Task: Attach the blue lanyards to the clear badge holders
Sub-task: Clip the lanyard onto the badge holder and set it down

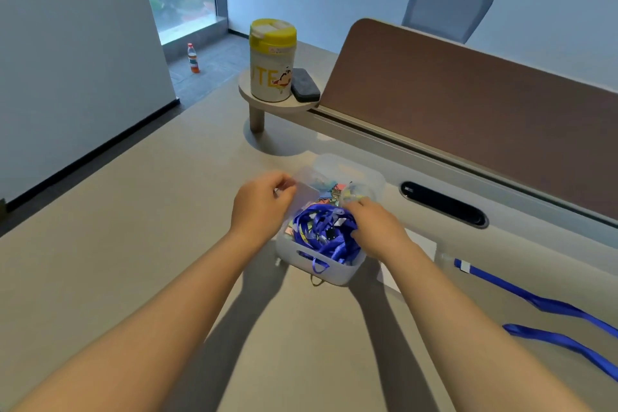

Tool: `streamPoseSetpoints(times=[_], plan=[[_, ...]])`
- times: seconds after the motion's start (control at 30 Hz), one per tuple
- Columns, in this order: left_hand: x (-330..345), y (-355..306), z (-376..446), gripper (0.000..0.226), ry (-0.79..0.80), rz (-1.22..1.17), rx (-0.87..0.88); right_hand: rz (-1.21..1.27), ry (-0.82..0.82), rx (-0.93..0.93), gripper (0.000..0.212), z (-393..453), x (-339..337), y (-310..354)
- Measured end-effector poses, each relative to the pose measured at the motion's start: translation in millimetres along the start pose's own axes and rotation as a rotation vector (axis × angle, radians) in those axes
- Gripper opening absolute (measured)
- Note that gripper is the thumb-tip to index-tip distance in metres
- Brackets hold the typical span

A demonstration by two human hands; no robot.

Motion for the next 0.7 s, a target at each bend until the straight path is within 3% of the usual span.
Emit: streamPoseSetpoints(times=[0.1,0.4,0.7], plan=[[21.4,-29.6,-11.5,0.015,0.033,0.011,0.087,0.038,-0.036,0.048,0.039,-26.6,-5.1,-30.2],[123.0,-131.0,-108.0,0.018,0.254,0.065,0.365,0.139,0.052,0.325,0.039,-156.8,26.9,-171.5],[222.5,-129.4,-221.6,0.028,0.427,0.184,0.33,0.322,0.252,0.427,0.036,-266.4,123.6,-253.3]])
Point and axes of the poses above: each hand's wrist, its own z-axis towards the middle knuckle, its own x-axis out of the palm, y = z × x, the point moved 7 cm from there along z, towards the middle knuckle, and after that the axes turned 5 degrees about -z, right-handed, at the moved point
